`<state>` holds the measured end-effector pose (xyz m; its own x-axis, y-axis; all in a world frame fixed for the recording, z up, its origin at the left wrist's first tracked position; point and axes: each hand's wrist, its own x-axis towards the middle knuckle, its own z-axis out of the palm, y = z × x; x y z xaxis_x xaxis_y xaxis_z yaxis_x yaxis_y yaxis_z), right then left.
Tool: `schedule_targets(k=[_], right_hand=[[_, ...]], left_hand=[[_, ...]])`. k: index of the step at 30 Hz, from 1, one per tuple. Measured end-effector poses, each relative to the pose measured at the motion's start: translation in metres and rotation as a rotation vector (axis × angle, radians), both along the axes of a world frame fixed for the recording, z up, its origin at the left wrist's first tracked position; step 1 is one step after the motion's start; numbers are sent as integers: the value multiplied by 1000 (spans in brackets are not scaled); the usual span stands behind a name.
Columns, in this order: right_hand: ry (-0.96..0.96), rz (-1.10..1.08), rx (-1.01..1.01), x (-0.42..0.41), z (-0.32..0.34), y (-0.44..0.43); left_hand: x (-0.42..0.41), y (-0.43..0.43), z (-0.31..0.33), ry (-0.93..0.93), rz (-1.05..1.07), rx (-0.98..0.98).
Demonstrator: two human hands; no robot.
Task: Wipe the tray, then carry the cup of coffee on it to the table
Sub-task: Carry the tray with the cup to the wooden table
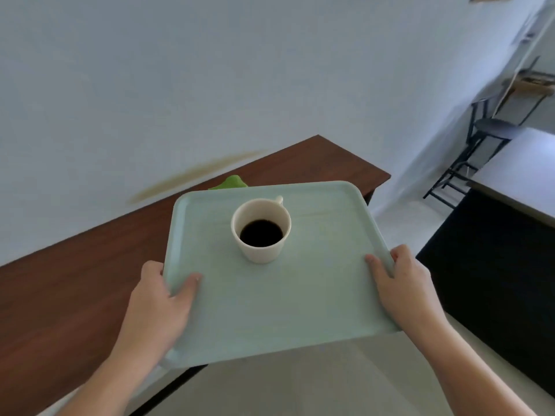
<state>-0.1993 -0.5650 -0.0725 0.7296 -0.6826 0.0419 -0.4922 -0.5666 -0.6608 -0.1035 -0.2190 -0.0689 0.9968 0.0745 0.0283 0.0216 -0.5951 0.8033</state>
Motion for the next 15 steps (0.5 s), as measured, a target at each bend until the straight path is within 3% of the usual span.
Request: schedule_targets(k=[8, 15], right_hand=[[0, -172, 36, -82, 7, -142], [4, -390, 86, -170, 10, -222]], left_hand=[[-8, -170, -15, -14, -182, 25], [-29, -300, -22, 87, -377, 7]])
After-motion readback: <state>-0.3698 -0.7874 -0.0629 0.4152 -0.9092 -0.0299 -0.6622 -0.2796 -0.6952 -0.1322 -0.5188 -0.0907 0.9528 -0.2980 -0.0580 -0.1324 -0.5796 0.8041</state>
